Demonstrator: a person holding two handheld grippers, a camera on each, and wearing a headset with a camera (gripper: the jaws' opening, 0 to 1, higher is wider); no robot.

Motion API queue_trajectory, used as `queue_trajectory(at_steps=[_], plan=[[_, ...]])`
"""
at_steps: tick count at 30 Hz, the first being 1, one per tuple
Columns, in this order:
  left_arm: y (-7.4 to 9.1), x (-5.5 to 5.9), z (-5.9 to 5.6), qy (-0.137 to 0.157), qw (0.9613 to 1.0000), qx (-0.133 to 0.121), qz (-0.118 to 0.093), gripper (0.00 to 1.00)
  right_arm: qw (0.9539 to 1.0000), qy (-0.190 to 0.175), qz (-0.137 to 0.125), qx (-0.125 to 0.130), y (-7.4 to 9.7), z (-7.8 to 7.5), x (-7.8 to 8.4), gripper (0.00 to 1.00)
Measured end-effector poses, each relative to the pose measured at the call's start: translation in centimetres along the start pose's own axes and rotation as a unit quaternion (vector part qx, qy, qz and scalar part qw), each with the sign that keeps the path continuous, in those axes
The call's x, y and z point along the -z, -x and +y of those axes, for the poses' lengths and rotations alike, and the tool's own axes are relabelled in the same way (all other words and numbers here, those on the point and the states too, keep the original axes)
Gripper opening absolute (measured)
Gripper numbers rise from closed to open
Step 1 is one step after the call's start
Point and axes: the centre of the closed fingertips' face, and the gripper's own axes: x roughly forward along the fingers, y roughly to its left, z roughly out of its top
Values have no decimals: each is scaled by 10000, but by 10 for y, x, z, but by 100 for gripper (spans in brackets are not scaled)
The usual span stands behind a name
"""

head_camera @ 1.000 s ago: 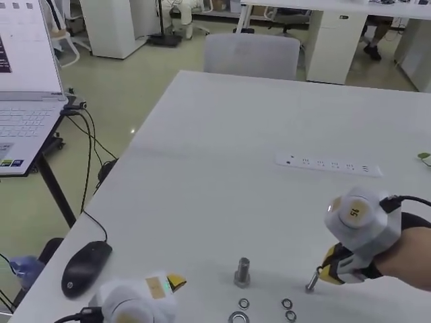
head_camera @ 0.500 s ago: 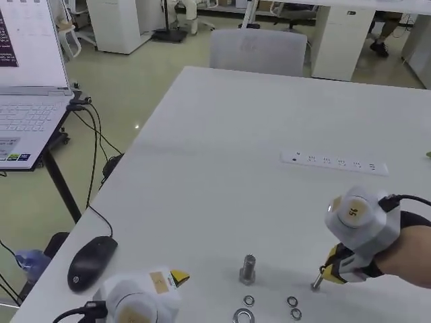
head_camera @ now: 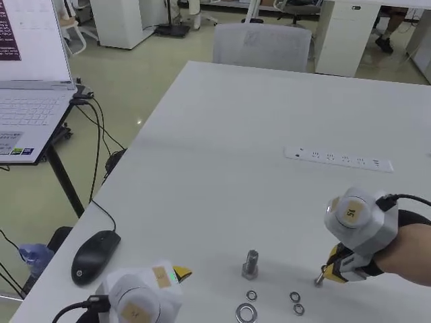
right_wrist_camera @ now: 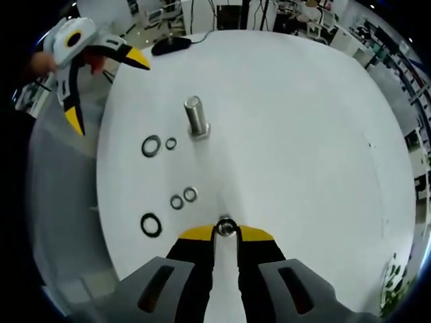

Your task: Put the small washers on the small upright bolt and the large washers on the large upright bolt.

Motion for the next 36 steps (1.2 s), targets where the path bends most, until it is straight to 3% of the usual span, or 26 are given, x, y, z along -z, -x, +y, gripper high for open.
queue_trajectory(at_steps=[27,36], plan=[[3,7,2,82,10000,-22,34,85,9997,25,190,-152,-36,0,10,13],[4,8,3,95,9999,-30,37,86,9994,147,295,-142,-40,1,12,13]])
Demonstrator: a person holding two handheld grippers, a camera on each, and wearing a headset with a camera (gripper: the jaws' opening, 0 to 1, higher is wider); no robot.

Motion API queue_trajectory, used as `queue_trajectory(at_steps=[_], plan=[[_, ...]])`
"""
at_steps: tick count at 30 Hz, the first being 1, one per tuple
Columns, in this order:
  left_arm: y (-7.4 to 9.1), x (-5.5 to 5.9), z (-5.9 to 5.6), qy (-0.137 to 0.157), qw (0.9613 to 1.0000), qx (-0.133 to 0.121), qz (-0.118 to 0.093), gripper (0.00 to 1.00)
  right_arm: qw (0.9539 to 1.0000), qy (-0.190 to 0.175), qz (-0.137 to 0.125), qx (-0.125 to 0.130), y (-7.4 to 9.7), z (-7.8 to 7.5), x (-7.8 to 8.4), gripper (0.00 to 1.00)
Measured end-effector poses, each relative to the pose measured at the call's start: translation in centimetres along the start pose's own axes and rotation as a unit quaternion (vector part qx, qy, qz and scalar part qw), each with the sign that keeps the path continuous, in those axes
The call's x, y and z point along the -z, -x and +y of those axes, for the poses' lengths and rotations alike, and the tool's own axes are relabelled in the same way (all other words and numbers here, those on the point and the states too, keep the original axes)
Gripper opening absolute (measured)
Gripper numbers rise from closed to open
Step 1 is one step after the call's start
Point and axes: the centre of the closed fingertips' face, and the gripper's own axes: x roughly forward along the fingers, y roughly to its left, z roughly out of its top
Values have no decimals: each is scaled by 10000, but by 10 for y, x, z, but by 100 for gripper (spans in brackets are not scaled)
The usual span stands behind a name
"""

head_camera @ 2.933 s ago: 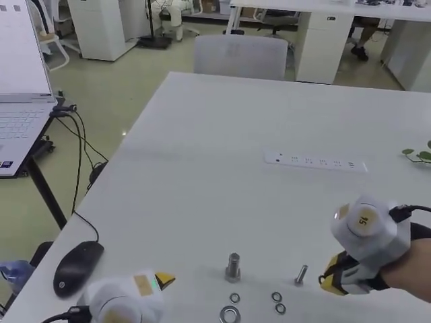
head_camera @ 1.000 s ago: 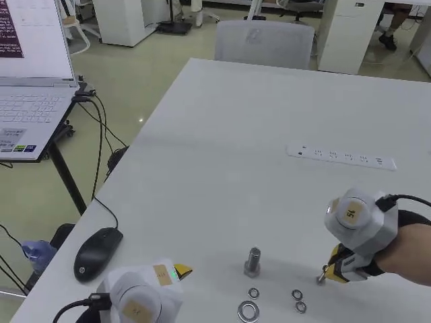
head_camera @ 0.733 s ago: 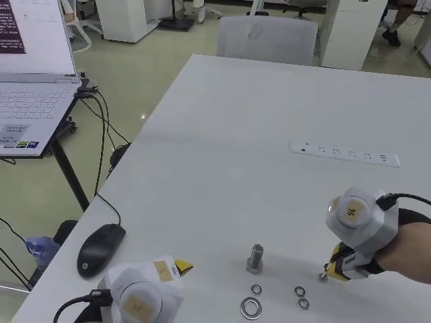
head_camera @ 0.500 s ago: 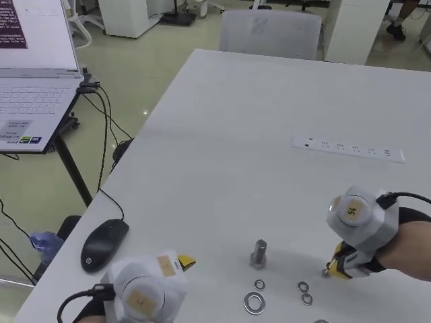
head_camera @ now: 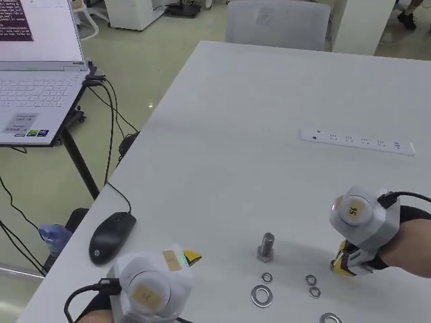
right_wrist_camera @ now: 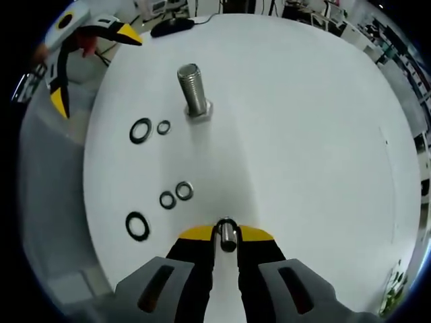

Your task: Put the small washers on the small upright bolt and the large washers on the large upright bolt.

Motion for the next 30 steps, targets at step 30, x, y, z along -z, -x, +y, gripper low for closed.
queue_trajectory(at_steps=[30], plan=[[5,-4,1,-28,9999,-71,-76,86,10000,-78,-6,56,-2,0,1,14]])
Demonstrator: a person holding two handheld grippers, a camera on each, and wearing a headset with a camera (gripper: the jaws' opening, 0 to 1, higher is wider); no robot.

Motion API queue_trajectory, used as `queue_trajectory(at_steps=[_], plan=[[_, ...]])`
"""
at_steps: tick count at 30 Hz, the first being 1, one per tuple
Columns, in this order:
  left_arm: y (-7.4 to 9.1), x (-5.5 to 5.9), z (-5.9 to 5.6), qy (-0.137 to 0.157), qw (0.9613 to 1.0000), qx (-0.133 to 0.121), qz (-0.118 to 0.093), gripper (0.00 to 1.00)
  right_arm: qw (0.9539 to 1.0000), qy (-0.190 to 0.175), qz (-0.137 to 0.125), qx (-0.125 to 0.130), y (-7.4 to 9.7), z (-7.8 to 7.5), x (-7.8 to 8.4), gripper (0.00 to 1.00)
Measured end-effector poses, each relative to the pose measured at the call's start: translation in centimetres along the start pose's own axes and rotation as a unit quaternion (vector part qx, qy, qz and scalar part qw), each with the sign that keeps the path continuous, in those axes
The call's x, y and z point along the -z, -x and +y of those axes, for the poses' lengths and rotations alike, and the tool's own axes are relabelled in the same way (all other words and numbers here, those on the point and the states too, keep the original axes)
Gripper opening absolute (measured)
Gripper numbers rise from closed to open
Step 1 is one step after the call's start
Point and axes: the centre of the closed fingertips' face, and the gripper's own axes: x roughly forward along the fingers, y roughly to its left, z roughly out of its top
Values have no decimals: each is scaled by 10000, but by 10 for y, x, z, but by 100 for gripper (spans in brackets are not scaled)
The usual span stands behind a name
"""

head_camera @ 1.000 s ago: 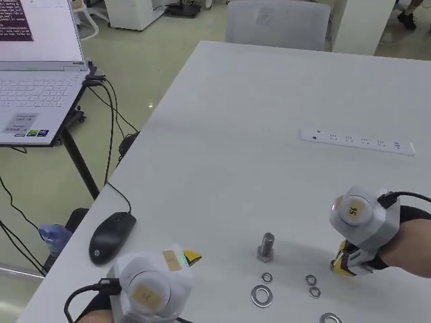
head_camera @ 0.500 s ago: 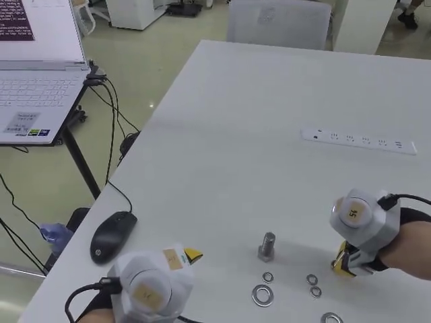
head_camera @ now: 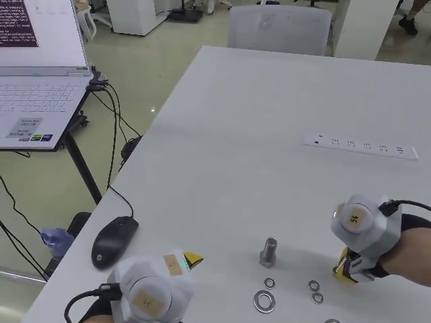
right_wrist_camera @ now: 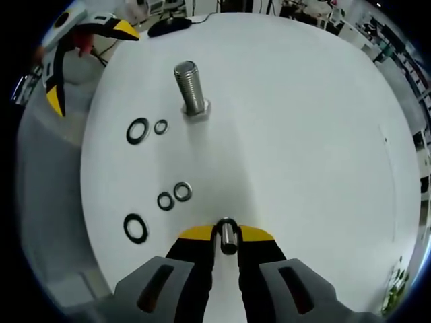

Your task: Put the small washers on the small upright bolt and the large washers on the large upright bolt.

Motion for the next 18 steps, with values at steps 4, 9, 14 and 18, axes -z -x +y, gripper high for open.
queue_trajectory(at_steps=[4,9,14,18], plan=[[1,0,0,-19,10000,5,-4,86,10000,17,-6,-25,-1,1,1,14],[2,-2,0,-1,10000,1,-22,86,10000,43,-47,31,1,-1,1,20],[1,-3,-1,-18,10000,11,-16,86,9999,46,-100,50,4,-3,2,26],[2,-4,-2,-32,10000,5,-21,86,9998,14,-191,79,8,-7,0,29]])
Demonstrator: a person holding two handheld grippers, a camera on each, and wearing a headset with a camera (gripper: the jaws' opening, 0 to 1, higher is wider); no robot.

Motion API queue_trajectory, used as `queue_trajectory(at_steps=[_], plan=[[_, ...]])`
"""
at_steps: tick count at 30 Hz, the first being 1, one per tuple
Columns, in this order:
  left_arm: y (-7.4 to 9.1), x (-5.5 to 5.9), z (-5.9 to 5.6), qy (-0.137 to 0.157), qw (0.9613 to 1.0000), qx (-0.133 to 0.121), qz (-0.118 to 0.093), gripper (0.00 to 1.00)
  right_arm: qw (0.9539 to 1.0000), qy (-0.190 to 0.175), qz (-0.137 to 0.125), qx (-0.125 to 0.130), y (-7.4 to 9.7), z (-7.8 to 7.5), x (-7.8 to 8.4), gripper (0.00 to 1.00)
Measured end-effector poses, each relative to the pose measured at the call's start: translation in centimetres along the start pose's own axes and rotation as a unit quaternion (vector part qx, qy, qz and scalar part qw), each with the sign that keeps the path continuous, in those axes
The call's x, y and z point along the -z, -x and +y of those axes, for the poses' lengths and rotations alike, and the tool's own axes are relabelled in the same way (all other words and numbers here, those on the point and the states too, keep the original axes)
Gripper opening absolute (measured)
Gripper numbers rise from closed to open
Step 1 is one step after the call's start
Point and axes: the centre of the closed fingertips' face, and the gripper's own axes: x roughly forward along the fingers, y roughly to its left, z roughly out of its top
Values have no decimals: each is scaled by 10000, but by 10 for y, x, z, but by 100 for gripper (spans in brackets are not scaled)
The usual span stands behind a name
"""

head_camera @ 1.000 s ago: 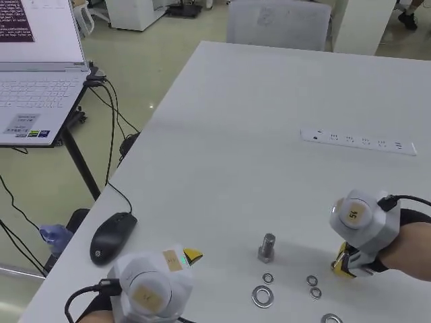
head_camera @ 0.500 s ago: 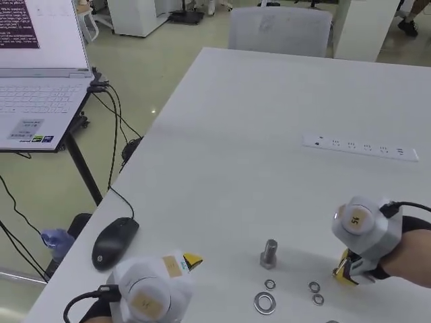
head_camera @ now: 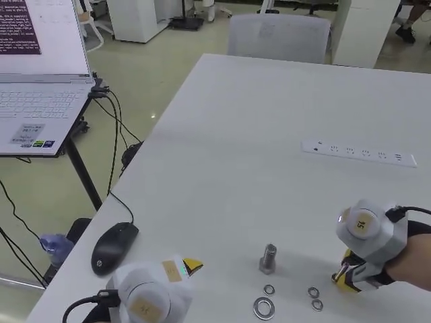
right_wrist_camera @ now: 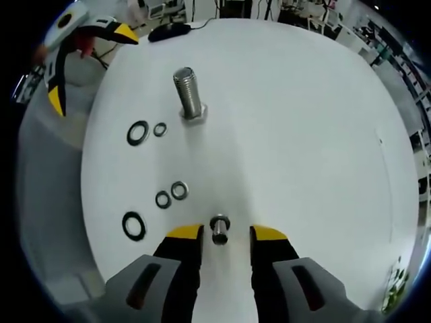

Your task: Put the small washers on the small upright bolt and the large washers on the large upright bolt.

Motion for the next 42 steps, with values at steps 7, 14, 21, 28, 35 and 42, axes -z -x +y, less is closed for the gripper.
queue_trajectory(at_steps=[7,14,21,28,35,42], plan=[[1,-2,0,-21,10000,-6,12,86,9999,-81,-104,-48,9,0,-3,31],[2,-4,-2,-44,10000,-3,2,86,9999,-40,-137,-77,21,0,-8,31],[3,-7,-2,-111,9999,-18,-14,86,9998,13,-171,-136,33,1,-16,31],[5,-11,0,-130,9999,-56,-18,86,9997,106,-188,-129,38,3,-22,31],[5,-15,0,-177,9998,-64,-46,86,9993,256,-212,-163,36,11,-25,31],[3,-14,-4,-178,9998,-28,-29,86,9985,438,-291,-177,36,19,-34,33]])
